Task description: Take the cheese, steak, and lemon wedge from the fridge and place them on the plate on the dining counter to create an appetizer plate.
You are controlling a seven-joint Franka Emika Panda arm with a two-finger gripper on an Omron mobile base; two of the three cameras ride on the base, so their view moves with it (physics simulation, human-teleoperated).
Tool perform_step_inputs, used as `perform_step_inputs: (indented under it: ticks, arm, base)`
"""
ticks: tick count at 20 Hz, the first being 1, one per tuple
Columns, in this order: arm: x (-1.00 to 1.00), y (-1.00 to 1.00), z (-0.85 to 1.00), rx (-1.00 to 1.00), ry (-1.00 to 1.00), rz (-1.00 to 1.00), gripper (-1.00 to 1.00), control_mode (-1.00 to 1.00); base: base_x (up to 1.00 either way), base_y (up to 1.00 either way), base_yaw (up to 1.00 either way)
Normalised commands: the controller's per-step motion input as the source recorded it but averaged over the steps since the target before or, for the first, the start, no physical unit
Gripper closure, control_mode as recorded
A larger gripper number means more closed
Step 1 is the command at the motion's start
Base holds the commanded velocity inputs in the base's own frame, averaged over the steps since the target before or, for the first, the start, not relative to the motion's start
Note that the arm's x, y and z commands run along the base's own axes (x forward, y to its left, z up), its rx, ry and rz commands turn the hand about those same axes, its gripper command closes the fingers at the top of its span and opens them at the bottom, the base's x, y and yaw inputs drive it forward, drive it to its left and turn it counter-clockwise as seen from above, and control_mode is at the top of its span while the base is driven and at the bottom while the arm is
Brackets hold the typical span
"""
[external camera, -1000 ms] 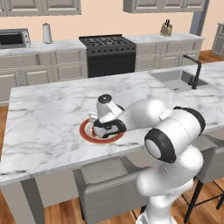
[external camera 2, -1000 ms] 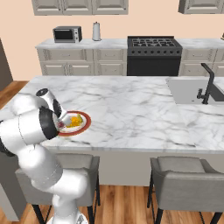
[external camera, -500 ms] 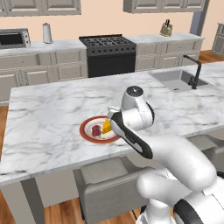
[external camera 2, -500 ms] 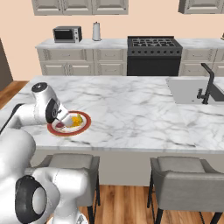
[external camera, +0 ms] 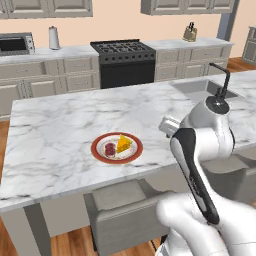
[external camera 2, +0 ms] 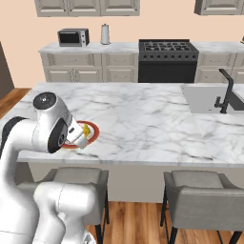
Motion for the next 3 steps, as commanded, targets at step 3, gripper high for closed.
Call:
perform_step_inputs:
  ticks: [3]
  arm:
    - [-1.00, -0.67, 0.71, 0.09, -0.15, -0.05, -1.00, -1.00]
  base:
    - [0.00, 0.00, 0.00]
